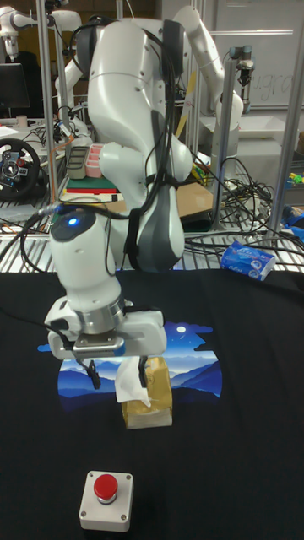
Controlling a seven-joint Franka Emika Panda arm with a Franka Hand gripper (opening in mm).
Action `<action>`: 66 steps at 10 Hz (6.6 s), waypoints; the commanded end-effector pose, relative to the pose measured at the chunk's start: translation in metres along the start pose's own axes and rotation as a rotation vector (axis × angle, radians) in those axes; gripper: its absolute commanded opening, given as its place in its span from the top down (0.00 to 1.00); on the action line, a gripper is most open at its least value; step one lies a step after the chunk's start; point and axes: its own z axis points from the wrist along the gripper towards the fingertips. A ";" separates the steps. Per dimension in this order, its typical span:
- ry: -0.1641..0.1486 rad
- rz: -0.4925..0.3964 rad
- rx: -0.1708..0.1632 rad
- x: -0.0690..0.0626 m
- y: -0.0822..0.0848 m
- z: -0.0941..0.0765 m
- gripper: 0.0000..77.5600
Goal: Pull out a napkin
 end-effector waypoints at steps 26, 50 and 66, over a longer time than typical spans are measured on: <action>0.025 -0.008 -0.100 0.003 0.010 0.030 0.00; 0.092 0.020 -0.117 0.001 0.017 0.012 0.99; 0.114 0.026 -0.113 0.002 0.030 -0.003 0.99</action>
